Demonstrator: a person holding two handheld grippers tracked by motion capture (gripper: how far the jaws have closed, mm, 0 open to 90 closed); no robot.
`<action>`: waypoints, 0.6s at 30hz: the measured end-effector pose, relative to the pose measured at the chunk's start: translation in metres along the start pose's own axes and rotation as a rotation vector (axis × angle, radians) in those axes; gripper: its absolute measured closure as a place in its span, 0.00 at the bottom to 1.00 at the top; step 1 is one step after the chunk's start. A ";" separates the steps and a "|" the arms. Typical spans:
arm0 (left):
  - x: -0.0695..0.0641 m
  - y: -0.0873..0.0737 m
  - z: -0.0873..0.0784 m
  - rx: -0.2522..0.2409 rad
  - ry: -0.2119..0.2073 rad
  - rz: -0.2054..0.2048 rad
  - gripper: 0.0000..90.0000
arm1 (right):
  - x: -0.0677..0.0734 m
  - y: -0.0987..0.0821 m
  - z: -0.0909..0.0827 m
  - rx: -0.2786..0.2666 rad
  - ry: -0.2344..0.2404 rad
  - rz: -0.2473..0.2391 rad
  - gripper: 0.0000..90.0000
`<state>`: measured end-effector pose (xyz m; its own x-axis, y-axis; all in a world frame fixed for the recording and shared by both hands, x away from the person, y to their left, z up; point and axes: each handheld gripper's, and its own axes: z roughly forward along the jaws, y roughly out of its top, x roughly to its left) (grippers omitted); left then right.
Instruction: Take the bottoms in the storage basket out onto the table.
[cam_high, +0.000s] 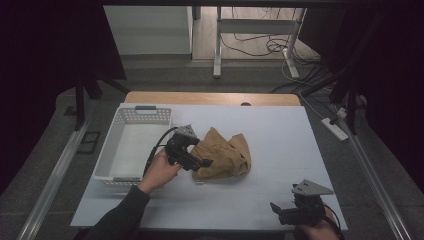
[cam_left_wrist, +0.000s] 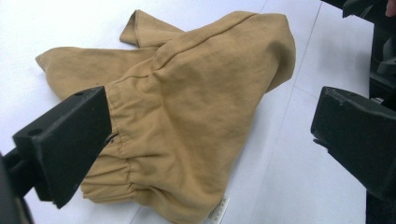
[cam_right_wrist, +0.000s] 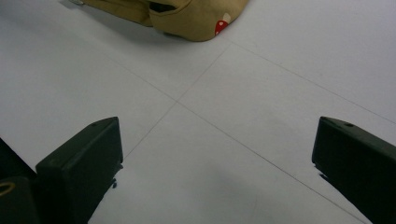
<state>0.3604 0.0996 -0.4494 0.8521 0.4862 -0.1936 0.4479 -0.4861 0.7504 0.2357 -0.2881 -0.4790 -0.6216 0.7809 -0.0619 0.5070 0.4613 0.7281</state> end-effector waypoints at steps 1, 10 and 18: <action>0.000 0.000 -0.001 -0.002 -0.001 -0.001 0.00 | 0.000 0.000 0.000 0.000 0.000 0.000 0.02; -0.001 -0.004 -0.006 -0.006 -0.004 -0.008 0.00 | 0.000 0.000 0.000 -0.001 0.000 0.001 0.02; -0.003 -0.007 -0.012 -0.008 0.004 -0.004 0.00 | 0.000 0.000 0.000 -0.003 -0.001 0.001 0.02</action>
<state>0.3517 0.1100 -0.4466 0.8490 0.4913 -0.1943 0.4494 -0.4781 0.7546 0.2355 -0.2882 -0.4790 -0.6205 0.7818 -0.0620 0.5060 0.4595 0.7299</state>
